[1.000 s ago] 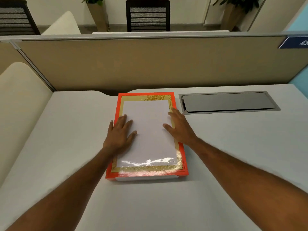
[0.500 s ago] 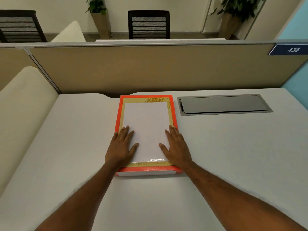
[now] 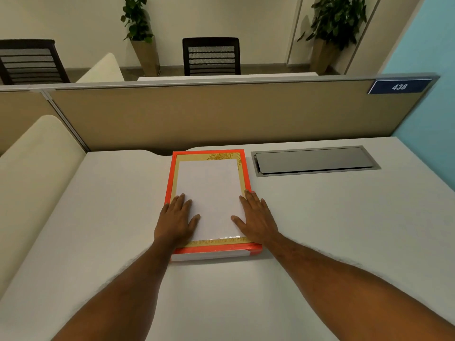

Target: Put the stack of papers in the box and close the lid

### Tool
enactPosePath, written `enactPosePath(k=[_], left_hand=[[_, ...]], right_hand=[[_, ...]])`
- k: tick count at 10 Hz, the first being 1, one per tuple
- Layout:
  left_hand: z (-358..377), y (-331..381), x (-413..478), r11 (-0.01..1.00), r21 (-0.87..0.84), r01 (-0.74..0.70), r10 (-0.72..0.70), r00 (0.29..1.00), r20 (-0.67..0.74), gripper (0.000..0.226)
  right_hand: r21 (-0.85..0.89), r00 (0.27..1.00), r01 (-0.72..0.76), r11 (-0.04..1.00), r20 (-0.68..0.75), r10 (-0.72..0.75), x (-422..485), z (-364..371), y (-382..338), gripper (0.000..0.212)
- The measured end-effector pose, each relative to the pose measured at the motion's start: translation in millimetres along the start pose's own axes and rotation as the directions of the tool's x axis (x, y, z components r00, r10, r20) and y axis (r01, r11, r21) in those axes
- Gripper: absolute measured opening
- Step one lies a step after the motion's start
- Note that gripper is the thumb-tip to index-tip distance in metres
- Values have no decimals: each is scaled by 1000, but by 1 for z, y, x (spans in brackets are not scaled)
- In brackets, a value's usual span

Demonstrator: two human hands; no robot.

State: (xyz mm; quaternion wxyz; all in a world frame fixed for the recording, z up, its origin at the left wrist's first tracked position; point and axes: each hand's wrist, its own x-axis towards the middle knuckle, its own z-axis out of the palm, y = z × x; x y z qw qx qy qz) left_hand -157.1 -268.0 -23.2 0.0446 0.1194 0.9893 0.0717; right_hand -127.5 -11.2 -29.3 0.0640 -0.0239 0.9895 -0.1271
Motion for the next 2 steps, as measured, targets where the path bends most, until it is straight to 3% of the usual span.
enactPosePath(k=[2], left_hand=[[-24,38,-6,998,55,-11,13,999,-37,68]], right_hand=[[-63,996,-56,996,-67,52,-16,-37,32,82]])
